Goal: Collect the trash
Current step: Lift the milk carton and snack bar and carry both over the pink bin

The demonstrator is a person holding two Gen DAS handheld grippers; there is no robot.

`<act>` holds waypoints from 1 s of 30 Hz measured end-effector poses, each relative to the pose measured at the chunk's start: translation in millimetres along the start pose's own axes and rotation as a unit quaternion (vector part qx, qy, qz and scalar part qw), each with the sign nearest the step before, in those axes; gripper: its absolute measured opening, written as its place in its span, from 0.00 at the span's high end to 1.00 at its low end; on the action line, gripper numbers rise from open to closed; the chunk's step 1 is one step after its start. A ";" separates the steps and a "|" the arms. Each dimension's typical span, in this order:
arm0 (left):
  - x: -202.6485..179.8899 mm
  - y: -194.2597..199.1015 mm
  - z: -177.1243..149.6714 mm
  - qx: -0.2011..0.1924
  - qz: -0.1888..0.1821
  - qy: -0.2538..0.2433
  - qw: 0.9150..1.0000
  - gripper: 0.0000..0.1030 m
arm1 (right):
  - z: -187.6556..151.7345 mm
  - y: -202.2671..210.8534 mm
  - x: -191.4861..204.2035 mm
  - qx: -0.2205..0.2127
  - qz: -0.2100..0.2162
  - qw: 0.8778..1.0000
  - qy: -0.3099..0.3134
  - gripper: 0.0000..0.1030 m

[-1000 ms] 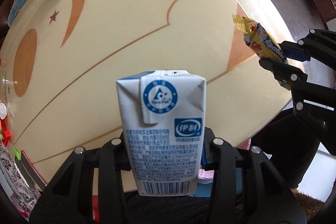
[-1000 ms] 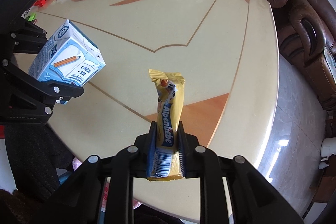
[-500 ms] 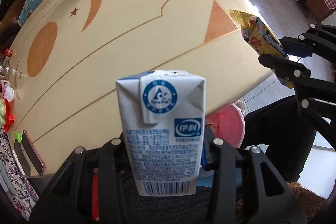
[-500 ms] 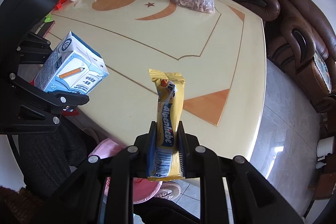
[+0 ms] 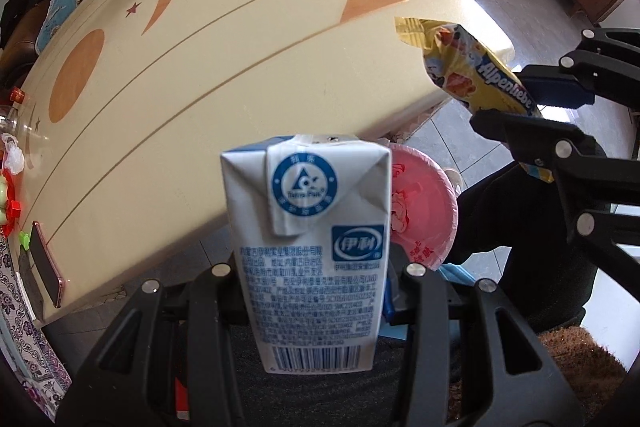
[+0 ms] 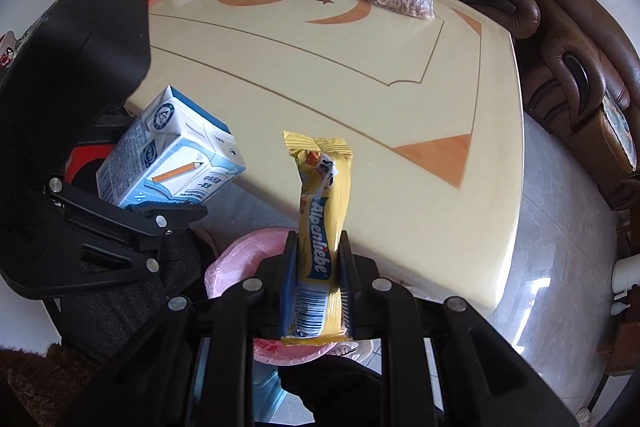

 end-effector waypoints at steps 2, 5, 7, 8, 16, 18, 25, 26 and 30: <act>-4.6 -3.8 -7.0 0.000 -0.006 0.001 1.000 0.58 | -7.8 -1.9 4.5 0.002 0.002 1.000 -0.001 0.81; -8.8 -9.6 -15.7 0.001 -0.006 0.001 1.000 0.58 | -20.3 -4.6 10.0 0.006 0.005 1.000 -0.004 0.81; -10.6 -16.0 -19.5 0.003 -0.009 -0.001 1.000 0.58 | -29.5 -6.6 13.5 0.008 0.006 1.000 -0.007 0.81; -12.0 -19.1 -21.7 0.005 -0.012 -0.002 1.000 0.58 | -33.4 -8.3 14.8 0.010 0.007 1.000 -0.010 0.81; -24.6 -63.9 -42.7 0.027 -0.037 0.004 0.999 0.58 | -70.4 -33.8 21.4 0.030 0.007 0.999 -0.033 0.81; -27.6 -79.9 -48.8 0.039 -0.038 0.005 0.999 0.58 | -81.0 -43.7 22.0 0.038 0.011 0.998 -0.043 0.81; -35.5 -125.6 -62.3 0.068 -0.047 0.018 0.996 0.59 | -104.1 -80.6 14.3 0.063 0.010 0.995 -0.070 0.81; -37.5 -130.9 -64.6 0.071 -0.050 0.021 0.996 0.59 | -105.9 -85.8 12.5 0.066 0.012 0.995 -0.075 0.81; -44.0 -154.8 -70.9 0.087 -0.063 0.030 0.994 0.59 | -116.5 -106.0 6.4 0.077 0.015 0.992 -0.095 0.81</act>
Point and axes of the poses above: each gripper's, at about its wrist camera, not at the fingertips, and y roughly against the way its jaws point, x to its left, z to its top, the point moved 9 cm from there along -y, roughly the way its jaws point, and after that the axes turned 2 degrees about -y, right-handed, at the moved point
